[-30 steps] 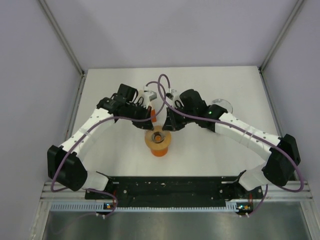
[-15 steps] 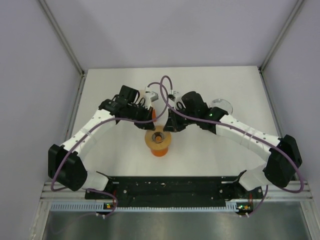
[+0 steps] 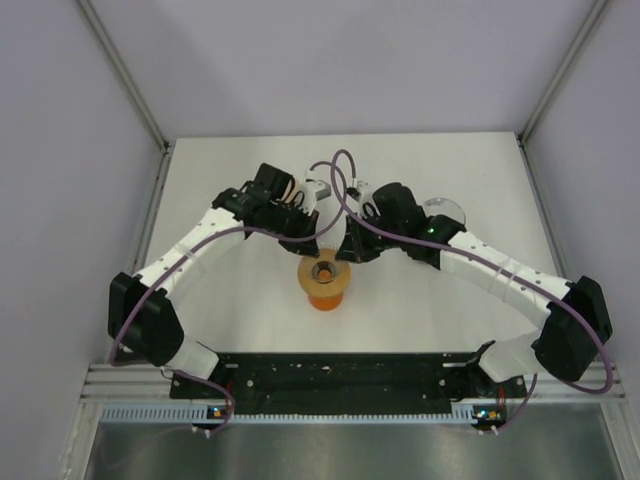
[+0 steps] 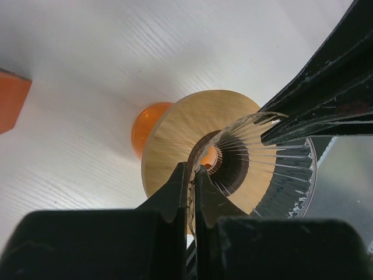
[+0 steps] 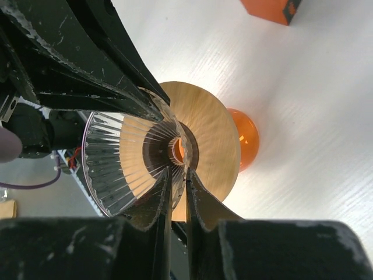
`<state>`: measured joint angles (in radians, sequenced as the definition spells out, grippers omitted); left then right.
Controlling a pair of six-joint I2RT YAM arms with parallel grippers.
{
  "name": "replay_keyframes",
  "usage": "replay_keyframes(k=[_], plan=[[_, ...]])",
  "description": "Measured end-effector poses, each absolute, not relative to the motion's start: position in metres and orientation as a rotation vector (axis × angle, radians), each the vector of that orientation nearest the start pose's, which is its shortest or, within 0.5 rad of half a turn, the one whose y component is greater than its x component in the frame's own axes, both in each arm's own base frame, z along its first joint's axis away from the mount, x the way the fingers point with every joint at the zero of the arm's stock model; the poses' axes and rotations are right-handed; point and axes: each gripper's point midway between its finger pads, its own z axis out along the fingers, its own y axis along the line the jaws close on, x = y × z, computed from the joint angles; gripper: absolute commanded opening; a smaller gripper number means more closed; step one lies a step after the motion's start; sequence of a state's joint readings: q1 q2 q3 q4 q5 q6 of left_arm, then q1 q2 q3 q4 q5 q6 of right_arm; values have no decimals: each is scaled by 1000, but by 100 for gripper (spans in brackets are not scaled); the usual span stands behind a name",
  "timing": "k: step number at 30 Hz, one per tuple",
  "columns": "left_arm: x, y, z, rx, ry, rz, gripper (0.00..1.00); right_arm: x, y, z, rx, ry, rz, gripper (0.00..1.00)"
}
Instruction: Place the coffee filter in the dripper
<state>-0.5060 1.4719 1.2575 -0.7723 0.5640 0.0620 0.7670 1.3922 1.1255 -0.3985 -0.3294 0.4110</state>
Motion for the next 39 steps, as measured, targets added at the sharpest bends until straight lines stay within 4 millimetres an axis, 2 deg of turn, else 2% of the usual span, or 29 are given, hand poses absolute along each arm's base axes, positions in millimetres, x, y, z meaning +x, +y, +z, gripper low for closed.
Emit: replay_keyframes(k=[2,5,15,18,21,25,28,31,36,39], plan=[[253,-248,178,950,2395,-897,2,232,314,192,-592,2317,953,0],[262,-257,180,976,2390,-897,15,239,306,192,-568,2315,914,0],[265,-260,185,1028,2396,-858,46,244,301,192,-584,2303,862,2],[271,-260,197,1019,2373,-864,55,244,301,192,-590,2301,853,4],[280,-258,215,998,2326,-891,59,244,300,194,-609,2298,843,8],[295,-253,239,955,2265,-922,64,243,299,194,-629,2306,838,18],[308,-241,246,846,2273,-933,66,240,299,195,-648,2311,842,30],[342,-211,247,611,2306,-863,70,239,301,200,-668,2303,859,35],[396,-141,224,222,2330,-616,76,242,309,221,-703,2249,894,41],[409,-129,212,148,2337,-531,75,244,312,233,-715,2214,909,42]])
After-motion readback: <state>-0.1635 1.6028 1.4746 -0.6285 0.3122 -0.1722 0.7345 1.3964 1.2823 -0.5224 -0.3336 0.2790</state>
